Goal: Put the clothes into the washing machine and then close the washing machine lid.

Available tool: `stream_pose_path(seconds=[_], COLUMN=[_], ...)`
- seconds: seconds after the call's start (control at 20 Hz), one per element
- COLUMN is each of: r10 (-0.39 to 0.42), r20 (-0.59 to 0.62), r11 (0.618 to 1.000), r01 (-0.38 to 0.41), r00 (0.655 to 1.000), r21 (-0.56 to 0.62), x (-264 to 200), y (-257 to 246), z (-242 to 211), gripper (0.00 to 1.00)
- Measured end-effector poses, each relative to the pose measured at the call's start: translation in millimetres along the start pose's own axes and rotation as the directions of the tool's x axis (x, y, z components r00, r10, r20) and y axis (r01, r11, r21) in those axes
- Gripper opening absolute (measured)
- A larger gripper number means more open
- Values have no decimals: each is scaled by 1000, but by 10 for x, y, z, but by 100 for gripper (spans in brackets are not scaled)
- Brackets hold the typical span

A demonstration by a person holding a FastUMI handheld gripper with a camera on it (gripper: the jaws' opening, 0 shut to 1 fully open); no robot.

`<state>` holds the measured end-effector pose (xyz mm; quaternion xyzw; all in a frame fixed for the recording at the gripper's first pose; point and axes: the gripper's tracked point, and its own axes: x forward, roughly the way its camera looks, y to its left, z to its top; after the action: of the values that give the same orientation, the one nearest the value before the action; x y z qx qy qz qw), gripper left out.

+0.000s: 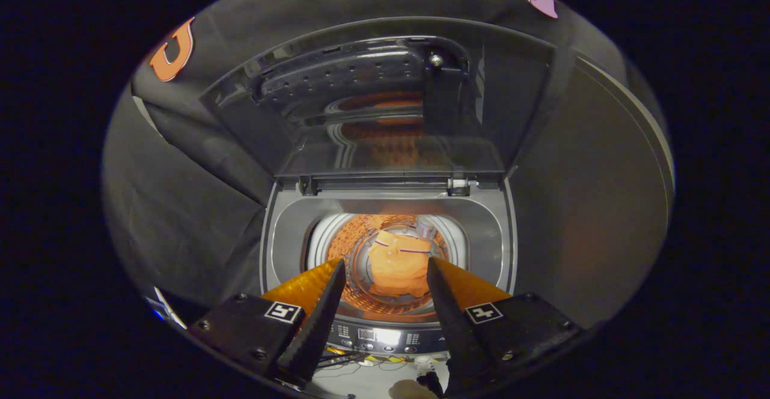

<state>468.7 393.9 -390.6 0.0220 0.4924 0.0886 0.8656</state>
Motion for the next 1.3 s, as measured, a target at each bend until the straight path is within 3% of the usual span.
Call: stream_pose_path(seconds=[0.5, 1.3], r10=[-14, 60], r20=[166, 465], r11=[995, 988], r01=[30, 13], r00=[986, 883], r21=[-93, -153], x=[-241, -1094], y=[-58, 109], z=[315, 1134], gripper=[85, 85])
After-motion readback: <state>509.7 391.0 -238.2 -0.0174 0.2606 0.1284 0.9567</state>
